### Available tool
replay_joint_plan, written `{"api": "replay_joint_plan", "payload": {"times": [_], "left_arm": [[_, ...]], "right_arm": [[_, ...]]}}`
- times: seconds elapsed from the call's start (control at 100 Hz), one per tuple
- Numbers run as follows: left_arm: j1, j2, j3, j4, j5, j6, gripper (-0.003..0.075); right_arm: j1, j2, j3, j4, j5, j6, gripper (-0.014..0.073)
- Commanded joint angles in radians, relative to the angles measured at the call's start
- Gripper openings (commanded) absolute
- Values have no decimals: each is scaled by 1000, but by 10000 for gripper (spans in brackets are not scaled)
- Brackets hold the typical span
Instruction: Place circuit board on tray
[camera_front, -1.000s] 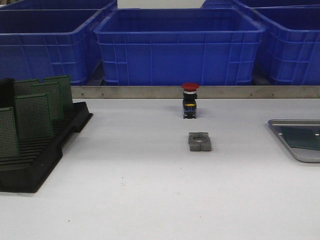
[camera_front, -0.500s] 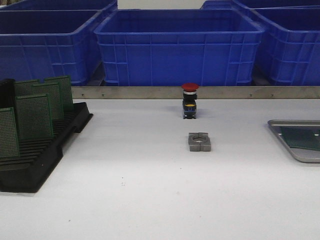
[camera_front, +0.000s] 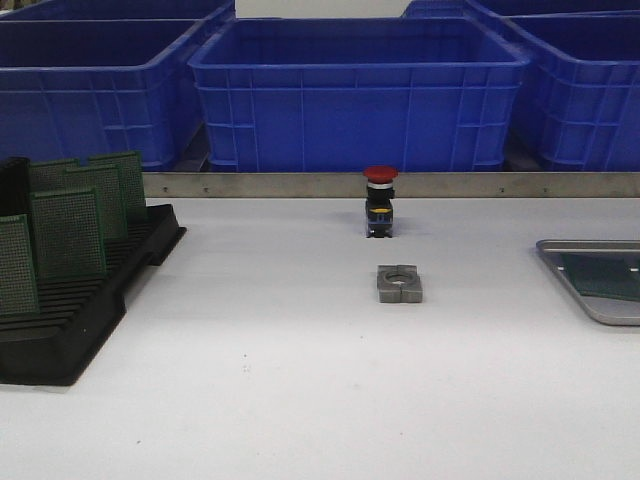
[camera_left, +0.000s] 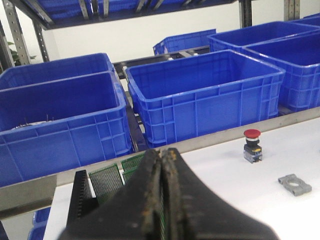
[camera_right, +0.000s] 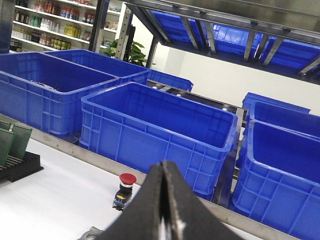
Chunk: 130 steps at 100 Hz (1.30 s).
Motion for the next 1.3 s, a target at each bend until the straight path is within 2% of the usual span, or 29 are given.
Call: {"api": "replay_joint_plan", "payload": {"times": [0.0, 0.56, 0.63, 0.68, 0.73, 0.81, 0.92, 0.97, 1.03, 1.29], "left_arm": [[1, 13, -16, -26, -69, -7, -20], [3, 13, 17, 2, -83, -9, -20], [3, 13, 48, 92, -111, -136, -20], [3, 13, 80, 214, -132, -363, -20], [3, 13, 113, 375, -148, -527, -20], [3, 10, 189, 526, -215, -644, -20], [13, -33, 317, 562, -374, -694, -20], [27, -79, 375, 562, -400, -696, -20], [41, -75, 367, 579, -288, -714, -20], [43, -79, 374, 595, -254, -719, -20]], "right_arm": [[2, 14, -25, 28, -20, -8, -61], [2, 14, -25, 28, -19, -8, -61], [2, 14, -25, 28, -19, -8, -61], [2, 14, -25, 28, -19, -8, -61], [2, 14, -25, 28, -19, -8, -61], [2, 14, -25, 28, -19, -8, -61], [2, 14, -25, 28, -19, -8, -61], [2, 14, -25, 28, -19, -8, -61], [2, 15, -25, 28, -16, -8, -61], [2, 16, -25, 28, -12, -8, -61]]}}
